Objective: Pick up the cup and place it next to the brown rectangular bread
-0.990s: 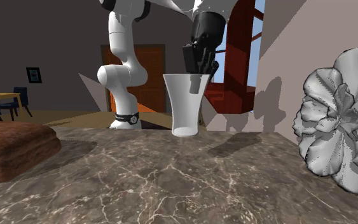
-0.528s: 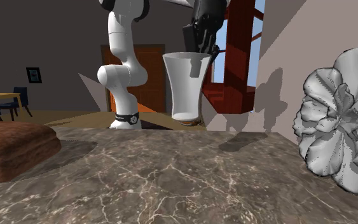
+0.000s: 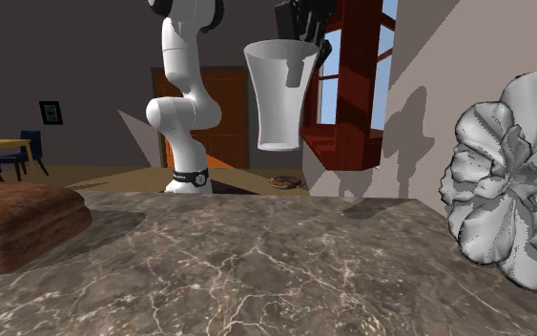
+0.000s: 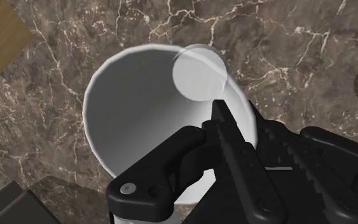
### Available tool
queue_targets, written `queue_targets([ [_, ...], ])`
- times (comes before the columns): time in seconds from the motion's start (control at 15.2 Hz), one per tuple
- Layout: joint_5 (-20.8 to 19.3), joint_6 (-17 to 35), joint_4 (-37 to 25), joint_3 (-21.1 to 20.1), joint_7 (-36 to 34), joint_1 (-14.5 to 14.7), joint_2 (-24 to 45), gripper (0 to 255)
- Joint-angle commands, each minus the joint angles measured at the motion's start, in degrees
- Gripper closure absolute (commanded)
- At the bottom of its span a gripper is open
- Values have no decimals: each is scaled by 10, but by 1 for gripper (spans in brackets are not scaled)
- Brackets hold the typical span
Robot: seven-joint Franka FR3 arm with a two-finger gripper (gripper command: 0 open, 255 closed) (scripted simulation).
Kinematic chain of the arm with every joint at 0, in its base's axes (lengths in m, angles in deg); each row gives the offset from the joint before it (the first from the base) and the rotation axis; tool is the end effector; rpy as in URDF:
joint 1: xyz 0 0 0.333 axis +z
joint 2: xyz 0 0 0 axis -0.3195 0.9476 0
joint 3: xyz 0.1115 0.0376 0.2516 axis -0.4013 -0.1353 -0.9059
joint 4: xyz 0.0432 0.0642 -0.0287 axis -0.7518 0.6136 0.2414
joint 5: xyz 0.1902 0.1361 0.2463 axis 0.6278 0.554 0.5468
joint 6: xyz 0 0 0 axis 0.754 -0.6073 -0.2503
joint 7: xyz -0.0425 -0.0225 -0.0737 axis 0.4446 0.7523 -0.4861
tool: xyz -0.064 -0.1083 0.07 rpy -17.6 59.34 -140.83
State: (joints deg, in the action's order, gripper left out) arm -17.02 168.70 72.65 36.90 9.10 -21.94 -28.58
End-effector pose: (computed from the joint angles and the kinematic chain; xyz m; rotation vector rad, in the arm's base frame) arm 0.4896 -0.0806 0.4779 2.8667 0.0289 -0.0189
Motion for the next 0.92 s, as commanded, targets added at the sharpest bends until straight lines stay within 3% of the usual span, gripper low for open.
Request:
queue_targets([
  [0.0,1,-15,-14,0,4,0,-1,255],
  [0.2,2,-36,-36,-1,9,1,-1,255],
  [0.86,-21,-12,164,43,72,-32,-196,255],
])
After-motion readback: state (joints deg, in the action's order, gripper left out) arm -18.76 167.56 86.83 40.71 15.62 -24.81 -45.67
